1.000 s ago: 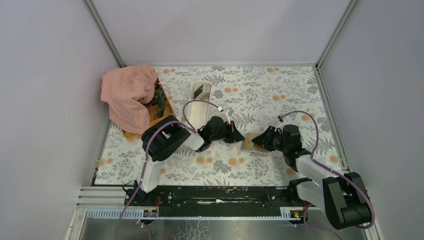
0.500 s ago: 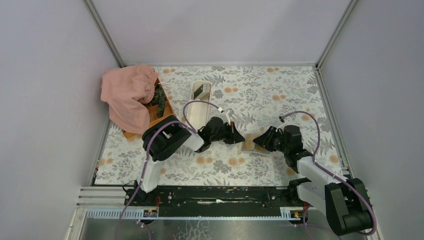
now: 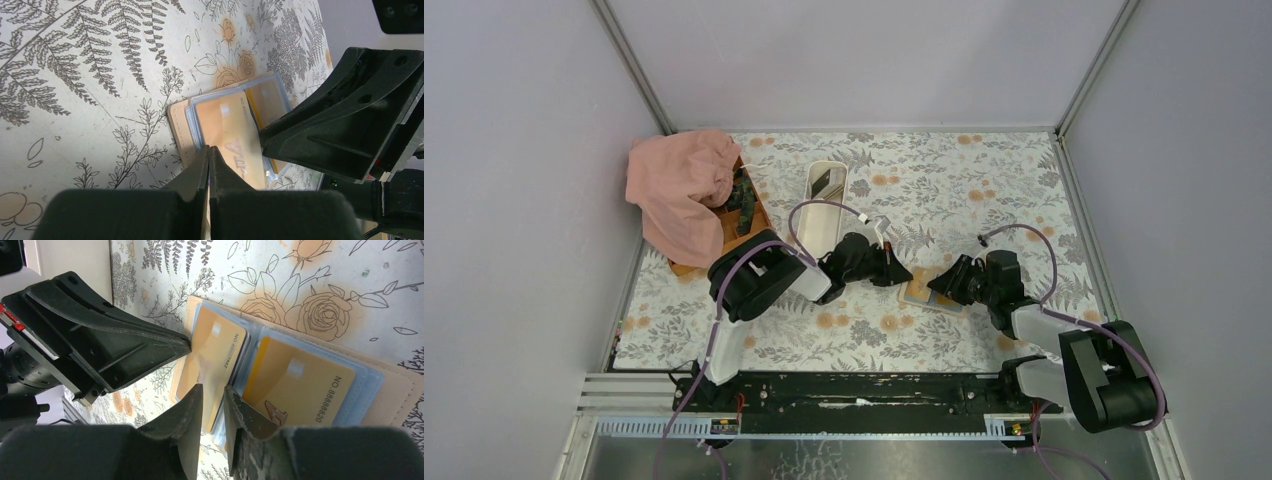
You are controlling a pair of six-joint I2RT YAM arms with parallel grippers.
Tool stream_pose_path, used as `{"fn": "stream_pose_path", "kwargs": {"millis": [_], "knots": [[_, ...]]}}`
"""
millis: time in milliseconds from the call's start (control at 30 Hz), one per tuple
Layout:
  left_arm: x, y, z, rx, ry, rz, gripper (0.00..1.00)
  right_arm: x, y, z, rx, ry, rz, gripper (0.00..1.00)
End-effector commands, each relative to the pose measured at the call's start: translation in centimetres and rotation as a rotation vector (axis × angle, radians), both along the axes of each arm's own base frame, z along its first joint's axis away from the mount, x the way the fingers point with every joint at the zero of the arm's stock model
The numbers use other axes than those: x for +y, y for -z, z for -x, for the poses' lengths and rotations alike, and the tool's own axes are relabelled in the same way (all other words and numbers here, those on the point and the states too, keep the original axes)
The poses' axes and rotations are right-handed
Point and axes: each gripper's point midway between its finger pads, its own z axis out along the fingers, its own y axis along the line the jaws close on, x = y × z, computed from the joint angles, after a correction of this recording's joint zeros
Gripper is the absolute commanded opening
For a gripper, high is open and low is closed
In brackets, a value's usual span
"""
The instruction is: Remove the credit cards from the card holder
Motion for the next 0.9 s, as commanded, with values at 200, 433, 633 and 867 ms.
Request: {"fn": "stream_pose_path", "kwargs": {"millis": [200,433,633,867], "knots": [[-0.2,2.8,1.8,0.054,0.060,-0.048,0.00,2.4,-4.6,-1.3,-0.177,-0.071,-0.159,0.26],[-0.6,2.9,1.7,0.057,0.072,-0.031,0.00,1.8,-4.7,-1.2,-0.192,-0.055,-0.126,0.25],[-0.5,2.8,1.9,0.057,0.076,-0.029,0.00,1.9,-4.1,-1.7,-0.174,-0.044,-0.137,0.25],[-0.6,2.8,2.1,0.058,0.082,-0.019,0.00,2.7,-3.7,-2.3,-0.140,-0.058,-0.176,0.26]]}}
